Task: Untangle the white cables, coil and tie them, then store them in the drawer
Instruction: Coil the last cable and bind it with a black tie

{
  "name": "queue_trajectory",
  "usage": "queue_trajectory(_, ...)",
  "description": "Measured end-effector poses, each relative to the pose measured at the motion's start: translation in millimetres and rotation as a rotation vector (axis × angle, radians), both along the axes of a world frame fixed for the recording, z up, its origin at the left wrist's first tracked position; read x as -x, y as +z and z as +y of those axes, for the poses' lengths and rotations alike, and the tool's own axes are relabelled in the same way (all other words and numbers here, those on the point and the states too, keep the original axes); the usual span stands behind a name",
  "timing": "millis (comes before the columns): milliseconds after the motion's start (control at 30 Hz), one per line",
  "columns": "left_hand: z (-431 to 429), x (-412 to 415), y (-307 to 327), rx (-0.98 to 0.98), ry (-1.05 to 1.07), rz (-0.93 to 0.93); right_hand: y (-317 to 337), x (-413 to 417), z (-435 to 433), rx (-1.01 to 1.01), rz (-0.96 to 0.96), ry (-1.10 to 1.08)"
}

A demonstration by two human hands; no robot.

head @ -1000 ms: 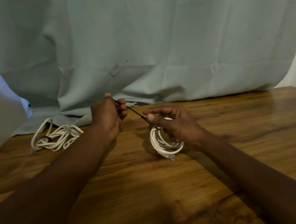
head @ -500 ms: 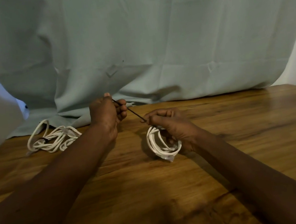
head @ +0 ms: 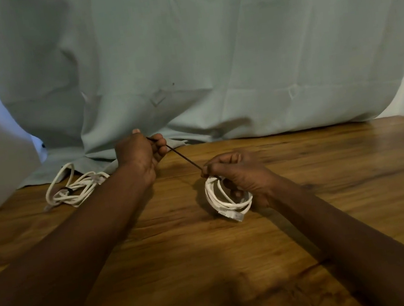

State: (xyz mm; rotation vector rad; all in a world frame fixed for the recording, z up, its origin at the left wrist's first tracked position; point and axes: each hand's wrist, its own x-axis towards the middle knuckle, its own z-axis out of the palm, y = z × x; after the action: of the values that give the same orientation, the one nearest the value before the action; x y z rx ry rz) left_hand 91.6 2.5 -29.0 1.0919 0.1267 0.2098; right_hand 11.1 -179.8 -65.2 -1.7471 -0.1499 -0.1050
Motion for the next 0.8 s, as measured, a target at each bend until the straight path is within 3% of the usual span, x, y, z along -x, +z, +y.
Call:
queue_trajectory(267,12,-5,7,0.048,0.125,-0.021,-6,-3,4,0.202,-0.059,0.024)
queue_trajectory(500,15,-11,9,0.02,0.178,-0.034,-11,-3,6,0.027,-0.07,0.086)
queue_trajectory(667,11,-9,1,-0.062,0.071,-0.005,-10,-1,7,0.022,-0.177,-0.057)
queue_trajectory(733,4,-8,-9,-0.339,0.115,-0.095,-7,-2,7,0.015,-0.208,-0.113)
queue_trajectory(800,-4,4,-16,-0.719,0.217,-0.335,-6,-3,6,0.021,-0.212,-0.149)
